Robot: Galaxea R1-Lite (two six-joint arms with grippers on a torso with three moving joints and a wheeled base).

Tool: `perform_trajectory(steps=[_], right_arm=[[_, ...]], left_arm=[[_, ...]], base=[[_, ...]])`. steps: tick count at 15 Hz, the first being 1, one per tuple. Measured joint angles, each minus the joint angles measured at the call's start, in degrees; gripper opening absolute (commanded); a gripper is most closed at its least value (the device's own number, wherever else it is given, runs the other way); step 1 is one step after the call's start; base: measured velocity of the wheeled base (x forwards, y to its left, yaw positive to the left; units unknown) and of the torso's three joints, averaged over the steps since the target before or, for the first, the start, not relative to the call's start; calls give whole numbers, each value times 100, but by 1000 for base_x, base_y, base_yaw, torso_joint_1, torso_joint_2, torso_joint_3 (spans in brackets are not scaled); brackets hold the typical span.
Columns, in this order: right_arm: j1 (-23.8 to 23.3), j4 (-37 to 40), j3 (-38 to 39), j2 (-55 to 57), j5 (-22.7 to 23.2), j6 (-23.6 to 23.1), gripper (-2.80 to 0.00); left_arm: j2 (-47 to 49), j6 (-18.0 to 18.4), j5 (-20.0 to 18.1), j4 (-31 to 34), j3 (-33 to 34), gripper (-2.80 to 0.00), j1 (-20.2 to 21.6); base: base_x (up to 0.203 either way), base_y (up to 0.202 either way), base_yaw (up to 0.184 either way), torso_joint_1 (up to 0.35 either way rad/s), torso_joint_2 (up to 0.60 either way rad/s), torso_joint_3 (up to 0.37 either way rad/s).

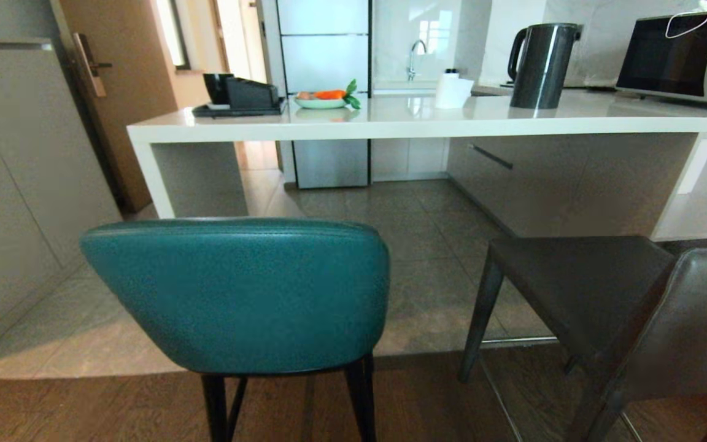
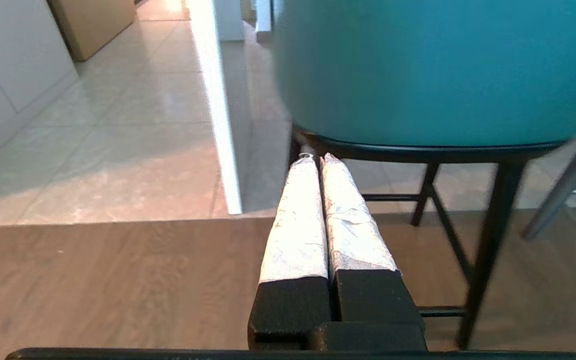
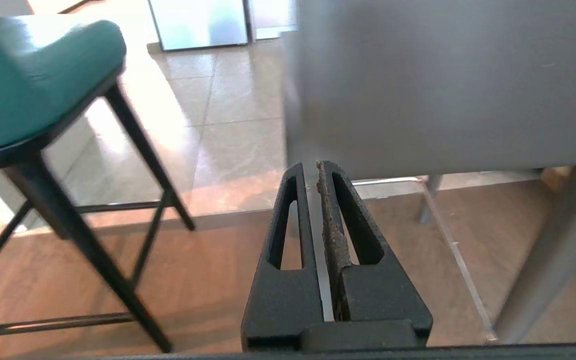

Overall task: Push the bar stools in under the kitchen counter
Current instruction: Push the blue chair back under the dining table

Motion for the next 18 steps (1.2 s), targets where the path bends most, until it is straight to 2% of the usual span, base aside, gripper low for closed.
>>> perform_trajectory(steps=[13,18], right_arm=[[0,1,0,0,0,0,-280],[0,2,0,0,-2,-6,-280]], left_arm=[[0,-9,-2,-2,0,-280,2],[0,-17,10,6,0,-280,10]], base=[[0,195,-1,2,1,3],[0,47,-1,1,0,1]])
